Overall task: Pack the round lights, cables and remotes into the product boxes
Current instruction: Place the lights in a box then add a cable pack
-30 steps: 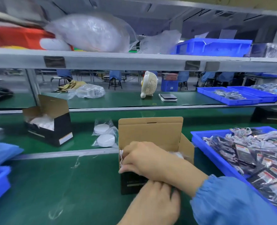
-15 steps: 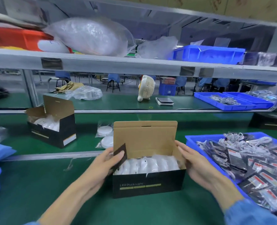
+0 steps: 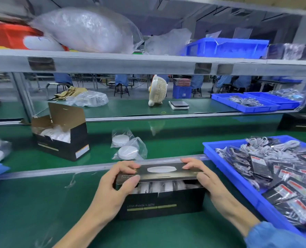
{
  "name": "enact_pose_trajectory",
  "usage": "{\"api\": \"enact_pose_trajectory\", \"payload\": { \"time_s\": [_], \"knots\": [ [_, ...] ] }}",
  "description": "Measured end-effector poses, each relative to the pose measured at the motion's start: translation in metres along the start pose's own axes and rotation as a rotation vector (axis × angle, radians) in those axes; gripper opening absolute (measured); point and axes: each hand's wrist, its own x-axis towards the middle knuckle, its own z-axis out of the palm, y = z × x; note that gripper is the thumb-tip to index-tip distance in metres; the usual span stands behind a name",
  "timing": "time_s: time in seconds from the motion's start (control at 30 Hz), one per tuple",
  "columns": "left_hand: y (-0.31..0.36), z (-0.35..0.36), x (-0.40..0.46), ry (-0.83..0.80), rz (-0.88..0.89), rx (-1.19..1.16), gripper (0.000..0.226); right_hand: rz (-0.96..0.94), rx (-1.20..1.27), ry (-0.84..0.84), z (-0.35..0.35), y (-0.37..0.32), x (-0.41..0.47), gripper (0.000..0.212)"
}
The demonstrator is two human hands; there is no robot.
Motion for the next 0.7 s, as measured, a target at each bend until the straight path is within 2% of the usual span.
{"api": "enact_pose_trajectory", "payload": {
  "time_s": [0.13, 0.3, 0.4, 0.47, 0.57, 0.63, 0.7],
  "knots": [
    [-0.001, -0.002, 0.000, -0.019, 0.102, 0.122, 0.019, -0.039, -0.091, 0.110, 0.004, 0.000, 0.003, 0.033],
    [-0.002, -0.008, -0.003, -0.110, 0.211, 0.199, 0.019, -0.082, -0.131, 0.057, 0.000, 0.003, -0.004, 0.026],
    [-0.002, -0.010, -0.004, -0.157, 0.276, 0.280, 0.026, -0.118, -0.258, 0.055, -0.004, 0.004, -0.009, 0.026],
    [-0.003, -0.011, -0.003, -0.145, 0.378, 0.384, 0.029, -0.220, -0.430, 0.100, -0.005, 0.004, -0.010, 0.029],
    [-0.003, -0.010, -0.001, -0.128, 0.544, 0.482, 0.033, -0.553, -0.785, 0.210, 0.000, 0.006, -0.010, 0.037],
    [-0.004, -0.011, 0.001, -0.154, 0.601, 0.525, 0.034, -0.719, -0.829, 0.215, 0.010, 0.008, -0.007, 0.033],
    [-0.003, -0.014, 0.003, -0.197, 0.563, 0.531, 0.034, -0.743, -0.783, 0.225, 0.017, 0.010, -0.006, 0.029]
  ]
}}
